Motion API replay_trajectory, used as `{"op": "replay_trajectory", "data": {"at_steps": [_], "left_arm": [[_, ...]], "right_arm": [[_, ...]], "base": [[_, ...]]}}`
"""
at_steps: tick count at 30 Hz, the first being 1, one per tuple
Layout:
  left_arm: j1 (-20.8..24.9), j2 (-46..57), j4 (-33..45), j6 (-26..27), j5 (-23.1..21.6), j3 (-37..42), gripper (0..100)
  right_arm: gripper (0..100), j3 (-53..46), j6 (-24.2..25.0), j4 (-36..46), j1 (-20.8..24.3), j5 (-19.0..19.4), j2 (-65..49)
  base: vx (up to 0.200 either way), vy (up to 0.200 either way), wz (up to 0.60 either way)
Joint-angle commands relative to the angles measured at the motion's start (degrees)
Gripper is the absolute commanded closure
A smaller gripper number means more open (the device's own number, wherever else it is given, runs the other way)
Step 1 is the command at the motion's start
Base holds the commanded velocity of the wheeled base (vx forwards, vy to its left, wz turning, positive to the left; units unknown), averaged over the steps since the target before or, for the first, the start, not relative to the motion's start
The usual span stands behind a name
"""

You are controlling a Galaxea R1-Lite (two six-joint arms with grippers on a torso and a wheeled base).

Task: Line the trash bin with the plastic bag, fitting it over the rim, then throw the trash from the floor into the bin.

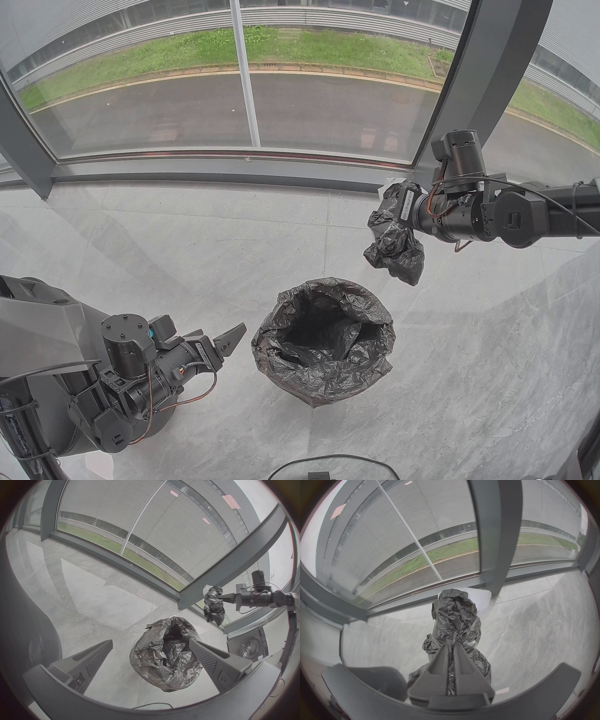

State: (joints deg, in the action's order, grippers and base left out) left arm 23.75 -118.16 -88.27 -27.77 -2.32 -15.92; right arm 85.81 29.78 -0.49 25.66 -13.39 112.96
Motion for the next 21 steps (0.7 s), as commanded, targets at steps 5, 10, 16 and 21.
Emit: {"op": "replay_trajectory", "data": {"at_steps": [5,10,16,21], "left_arm": [[0.2,0.2,-0.5,0.0,1.0,0.1,0],[0.2,0.3,-0.5,0.0,1.1,0.1,0],[0.2,0.2,-0.5,0.0,1.0,0.1,0],[0.2,0.0,-0.6,0.0,1.1,0.0,0]], "right_arm": [[100,-11.6,0.1,-0.6,12.3,3.4,-8.8],[100,-15.6,0.4,-2.9,16.7,2.1,-4.1],[100,-20.4,-3.4,-15.6,19.2,-9.6,5.3],[100,-22.2,-7.5,-20.3,20.7,-13.3,8.2]], "base": [[0.000,0.000,0.00],[0.000,0.000,0.00],[0.000,0.000,0.00],[0.000,0.000,0.00]]}}
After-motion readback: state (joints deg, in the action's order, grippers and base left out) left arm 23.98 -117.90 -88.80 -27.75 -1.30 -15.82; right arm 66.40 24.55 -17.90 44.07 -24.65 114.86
